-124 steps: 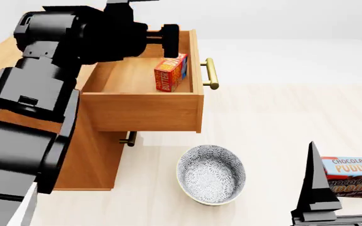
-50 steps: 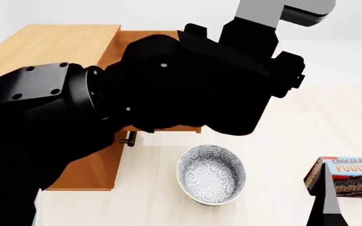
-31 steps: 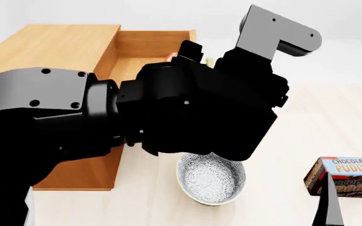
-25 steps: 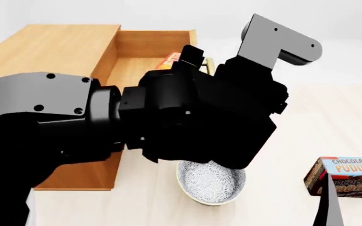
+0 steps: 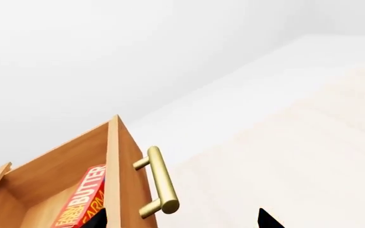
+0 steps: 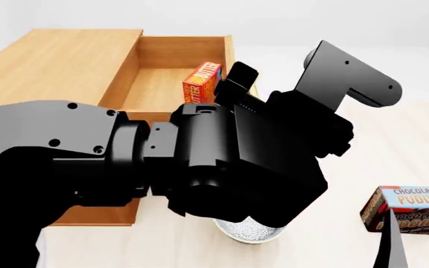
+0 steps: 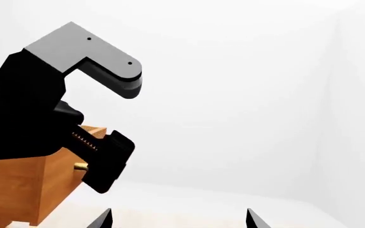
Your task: Put the butter at the back in the top drawer of the cabinet and close it.
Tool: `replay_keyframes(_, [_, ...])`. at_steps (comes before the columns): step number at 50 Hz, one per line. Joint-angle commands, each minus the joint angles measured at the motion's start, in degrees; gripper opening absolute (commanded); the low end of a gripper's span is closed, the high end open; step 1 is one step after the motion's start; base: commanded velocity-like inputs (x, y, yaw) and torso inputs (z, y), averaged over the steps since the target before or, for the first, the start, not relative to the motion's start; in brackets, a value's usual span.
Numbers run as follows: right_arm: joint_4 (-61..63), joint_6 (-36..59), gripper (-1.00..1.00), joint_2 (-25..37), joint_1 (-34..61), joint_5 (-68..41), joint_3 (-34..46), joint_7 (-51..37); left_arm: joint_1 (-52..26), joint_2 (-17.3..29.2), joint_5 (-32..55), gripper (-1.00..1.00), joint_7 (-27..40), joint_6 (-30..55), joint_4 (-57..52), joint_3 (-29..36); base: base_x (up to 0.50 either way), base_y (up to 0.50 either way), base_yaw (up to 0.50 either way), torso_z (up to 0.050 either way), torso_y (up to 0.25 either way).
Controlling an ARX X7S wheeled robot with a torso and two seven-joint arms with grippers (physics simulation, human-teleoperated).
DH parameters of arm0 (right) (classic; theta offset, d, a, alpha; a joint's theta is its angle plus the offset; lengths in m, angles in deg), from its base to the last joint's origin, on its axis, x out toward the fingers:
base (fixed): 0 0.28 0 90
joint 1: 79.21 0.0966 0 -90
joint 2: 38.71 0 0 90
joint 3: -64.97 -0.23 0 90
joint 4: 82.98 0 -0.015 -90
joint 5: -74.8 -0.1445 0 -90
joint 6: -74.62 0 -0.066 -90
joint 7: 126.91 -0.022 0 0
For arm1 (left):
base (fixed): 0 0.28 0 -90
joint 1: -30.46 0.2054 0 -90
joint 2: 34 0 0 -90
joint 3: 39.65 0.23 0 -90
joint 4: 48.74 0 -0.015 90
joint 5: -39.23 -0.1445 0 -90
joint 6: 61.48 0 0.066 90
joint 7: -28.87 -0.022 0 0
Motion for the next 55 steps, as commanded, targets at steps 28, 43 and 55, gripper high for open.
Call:
replay_keyframes(28, [0.08,-0.05,1.00,0.00,-0.96,1.65,0.66,-1.33,4.41,0.00,-6.95,1.00,-4.60,7.48,-1.30,-0.12,0.00,0.00,0.00,0.000,0.000])
replay_keyframes(43, [0.07,-0.19,1.00,0.00,-1.23,2.02,0.81,-1.93,5.95,0.00,-8.49,1.00,-6.70,10.74,-1.63,-0.17,0.00,0.00,0.00,0.000,0.000])
replay_keyframes(55, [0.07,-0.31,1.00,0.00,-1.43,2.37,0.91,-2.17,7.31,0.00,-8.41,1.00,-7.57,13.38,-0.61,-0.18,0.00,0.00,0.00,0.000,0.000])
